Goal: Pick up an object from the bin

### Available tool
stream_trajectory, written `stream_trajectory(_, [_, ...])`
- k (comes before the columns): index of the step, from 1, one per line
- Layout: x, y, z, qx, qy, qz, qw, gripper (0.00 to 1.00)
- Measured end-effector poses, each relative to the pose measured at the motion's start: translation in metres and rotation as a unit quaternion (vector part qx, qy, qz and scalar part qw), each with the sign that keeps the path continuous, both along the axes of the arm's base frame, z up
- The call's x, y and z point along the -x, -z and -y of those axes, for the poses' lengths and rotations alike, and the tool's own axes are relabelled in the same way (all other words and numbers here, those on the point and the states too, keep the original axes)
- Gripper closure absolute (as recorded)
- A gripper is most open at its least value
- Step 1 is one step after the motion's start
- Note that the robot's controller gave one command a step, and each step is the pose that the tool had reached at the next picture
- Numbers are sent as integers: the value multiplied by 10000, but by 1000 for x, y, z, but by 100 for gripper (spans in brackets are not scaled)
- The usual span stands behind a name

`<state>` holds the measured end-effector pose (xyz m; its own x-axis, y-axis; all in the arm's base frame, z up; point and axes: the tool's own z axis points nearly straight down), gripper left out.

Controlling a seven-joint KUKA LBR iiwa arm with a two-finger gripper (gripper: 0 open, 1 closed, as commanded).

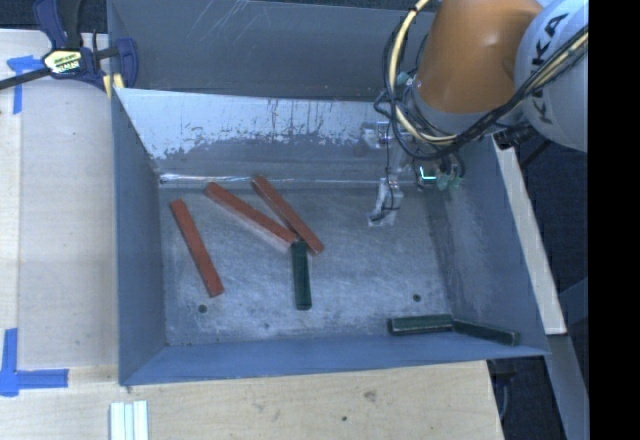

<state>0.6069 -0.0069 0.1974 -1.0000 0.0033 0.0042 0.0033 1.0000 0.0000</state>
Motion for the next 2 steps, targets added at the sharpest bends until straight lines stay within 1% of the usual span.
stream_trajectory(1, [-1, 73, -98, -10, 861, 2, 9963, 0])
stream_trajectory(2, [-10, 131, -123, 2, 704, 0, 9975, 0])
